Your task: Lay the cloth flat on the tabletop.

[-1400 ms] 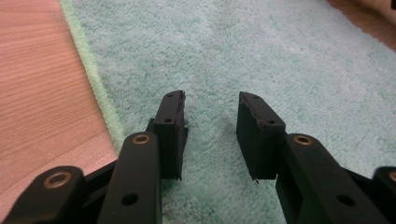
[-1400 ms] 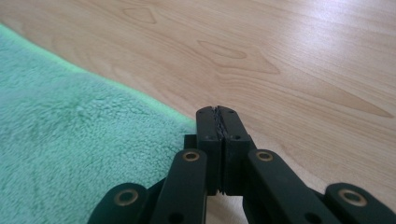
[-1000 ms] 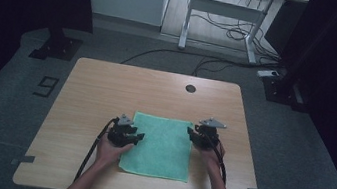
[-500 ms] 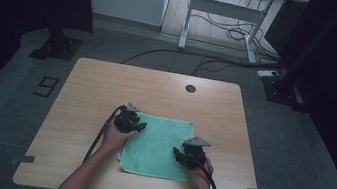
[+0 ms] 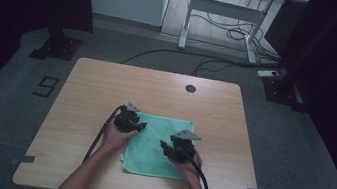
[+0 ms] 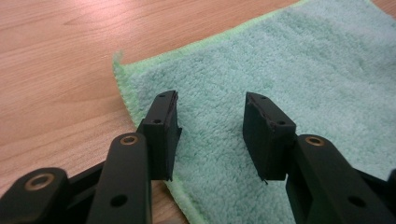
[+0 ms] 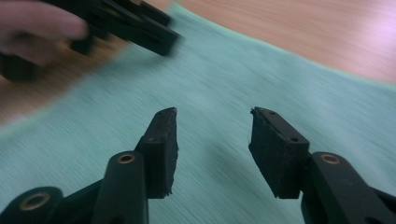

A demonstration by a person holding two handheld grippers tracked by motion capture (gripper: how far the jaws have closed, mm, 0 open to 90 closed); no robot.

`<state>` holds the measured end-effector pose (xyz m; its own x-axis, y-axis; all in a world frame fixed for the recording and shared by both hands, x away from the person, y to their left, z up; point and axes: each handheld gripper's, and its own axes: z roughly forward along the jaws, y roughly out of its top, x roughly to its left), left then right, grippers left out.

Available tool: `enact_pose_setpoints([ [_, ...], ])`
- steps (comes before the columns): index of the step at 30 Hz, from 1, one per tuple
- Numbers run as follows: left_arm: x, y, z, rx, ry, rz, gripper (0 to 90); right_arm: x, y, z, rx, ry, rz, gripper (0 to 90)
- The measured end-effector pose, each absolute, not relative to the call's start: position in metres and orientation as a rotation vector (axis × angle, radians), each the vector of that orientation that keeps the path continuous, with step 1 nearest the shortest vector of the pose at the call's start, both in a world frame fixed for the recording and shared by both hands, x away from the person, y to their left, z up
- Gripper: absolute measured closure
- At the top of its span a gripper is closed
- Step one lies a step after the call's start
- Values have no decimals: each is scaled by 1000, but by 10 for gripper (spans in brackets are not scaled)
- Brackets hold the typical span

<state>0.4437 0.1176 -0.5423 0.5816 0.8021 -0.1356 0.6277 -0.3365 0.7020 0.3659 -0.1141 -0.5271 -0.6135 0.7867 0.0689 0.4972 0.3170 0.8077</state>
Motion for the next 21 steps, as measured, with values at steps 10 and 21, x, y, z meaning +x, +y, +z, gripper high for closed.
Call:
enact_pose_setpoints([
  [10, 444, 122, -544, 2050, 1133, 280, 569, 368, -40, -551, 1022, 2380, 1106, 434],
  [21, 442, 119, -544, 2048, 1152, 300, 571, 304, -24, -552, 839, 2483, 1167, 400],
])
